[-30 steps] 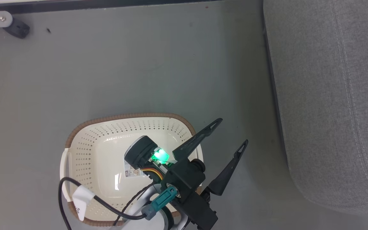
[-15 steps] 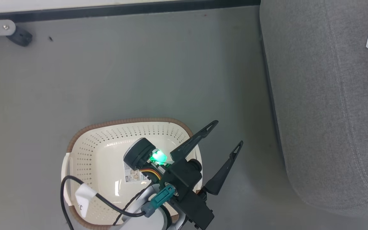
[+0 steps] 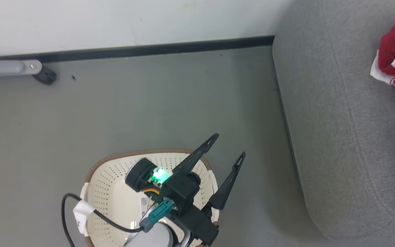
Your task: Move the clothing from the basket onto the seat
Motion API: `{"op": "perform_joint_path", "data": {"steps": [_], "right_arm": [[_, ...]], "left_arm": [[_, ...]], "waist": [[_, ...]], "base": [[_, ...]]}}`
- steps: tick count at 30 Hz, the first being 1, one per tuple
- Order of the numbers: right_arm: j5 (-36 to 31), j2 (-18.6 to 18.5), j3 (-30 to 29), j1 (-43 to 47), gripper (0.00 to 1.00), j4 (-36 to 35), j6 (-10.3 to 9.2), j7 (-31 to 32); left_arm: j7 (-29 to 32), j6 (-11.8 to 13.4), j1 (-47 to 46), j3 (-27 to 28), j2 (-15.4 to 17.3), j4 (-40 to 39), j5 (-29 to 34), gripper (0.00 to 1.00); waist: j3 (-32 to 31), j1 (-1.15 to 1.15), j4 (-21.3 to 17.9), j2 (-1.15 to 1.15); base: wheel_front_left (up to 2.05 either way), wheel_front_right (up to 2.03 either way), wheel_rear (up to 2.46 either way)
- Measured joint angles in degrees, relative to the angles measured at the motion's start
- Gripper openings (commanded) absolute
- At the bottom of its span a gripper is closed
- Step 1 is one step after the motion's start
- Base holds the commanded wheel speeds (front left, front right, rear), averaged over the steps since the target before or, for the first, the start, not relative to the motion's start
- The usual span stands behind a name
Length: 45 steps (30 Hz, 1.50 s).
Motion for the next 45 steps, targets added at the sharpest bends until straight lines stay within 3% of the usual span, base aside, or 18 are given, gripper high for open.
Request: {"op": "perform_joint_path", "data": {"steps": [12, 24, 37, 45], "right_arm": [[-4.7, 5.8, 5.9, 13.1, 1.00, -8.7, 1.88, 0.0], [-7.3, 10.7, 10.8, 24.3, 1.00, -19.3, 2.46, 0.0], [-8.5, 12.5, 12.8, 35.0, 1.00, -27.2, 2.61, 0.0], [-8.8, 12.9, 12.9, 39.9, 1.00, -30.0, 1.81, 0.0]], "left_arm": [[-2.2, 3.9, 6.5, 3.8, 0.5, 1.8, -1.6, 1.00], [-3.4, 8.1, 11.4, 9.3, 1.9, 2.4, -2.9, 1.00], [-4.5, 9.6, 16.6, 18.0, 3.1, 5.1, -5.0, 1.00], [-5.3, 10.0, 20.8, 20.4, 2.6, 6.2, -5.1, 1.00]], "waist": [[-8.5, -0.01, 1.3, -0.01], [-14.1, 0.00, 3.2, -0.01], [-17.4, 0.00, 4.5, -0.01], [-19.2, 0.00, 4.7, -0.01]], "base": [[0.00, 0.00, 0.00], [0.00, 0.00, 0.00], [0.00, 0.00, 0.00], [0.00, 0.00, 0.00]]}}
